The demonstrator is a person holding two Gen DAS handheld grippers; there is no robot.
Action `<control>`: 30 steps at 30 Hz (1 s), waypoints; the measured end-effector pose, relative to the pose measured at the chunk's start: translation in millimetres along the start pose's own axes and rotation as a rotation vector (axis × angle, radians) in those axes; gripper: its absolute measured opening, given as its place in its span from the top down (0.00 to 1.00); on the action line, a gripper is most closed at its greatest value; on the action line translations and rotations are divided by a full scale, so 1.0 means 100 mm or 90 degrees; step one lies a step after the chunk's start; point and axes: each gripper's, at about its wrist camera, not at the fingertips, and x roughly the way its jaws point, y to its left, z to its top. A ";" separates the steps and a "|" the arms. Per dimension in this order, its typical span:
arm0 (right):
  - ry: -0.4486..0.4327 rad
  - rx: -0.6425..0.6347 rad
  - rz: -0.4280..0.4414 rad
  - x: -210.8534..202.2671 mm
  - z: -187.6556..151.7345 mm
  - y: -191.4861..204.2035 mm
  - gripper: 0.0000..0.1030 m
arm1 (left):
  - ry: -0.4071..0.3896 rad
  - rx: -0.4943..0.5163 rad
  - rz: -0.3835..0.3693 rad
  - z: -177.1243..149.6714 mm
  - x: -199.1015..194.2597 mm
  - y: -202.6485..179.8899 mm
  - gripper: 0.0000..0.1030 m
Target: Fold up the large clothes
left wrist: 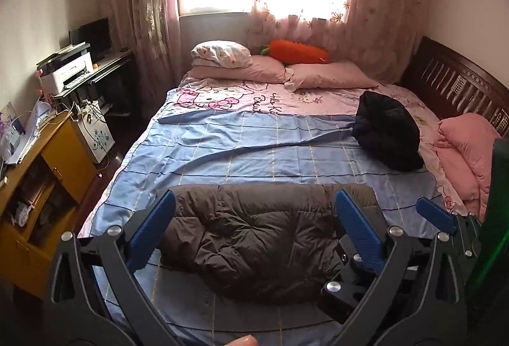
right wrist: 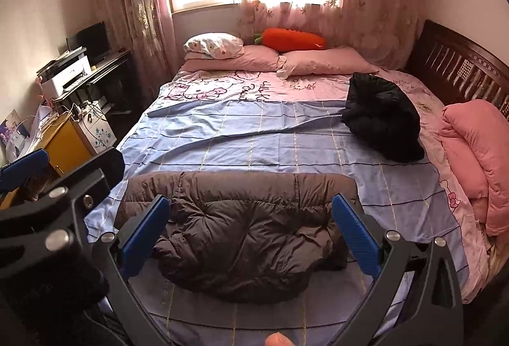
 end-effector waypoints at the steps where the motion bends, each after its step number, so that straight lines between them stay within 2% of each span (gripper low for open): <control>1: 0.001 0.000 0.001 0.01 0.00 0.00 0.01 | 0.000 0.002 0.004 0.00 0.01 -0.01 0.02; 13: 0.012 -0.007 0.008 0.04 -0.01 0.03 0.01 | 0.009 0.004 0.024 0.00 0.09 -0.01 0.02; 30: 0.012 -0.012 0.012 0.02 0.00 0.02 0.01 | 0.015 -0.001 0.029 -0.03 0.12 0.05 0.02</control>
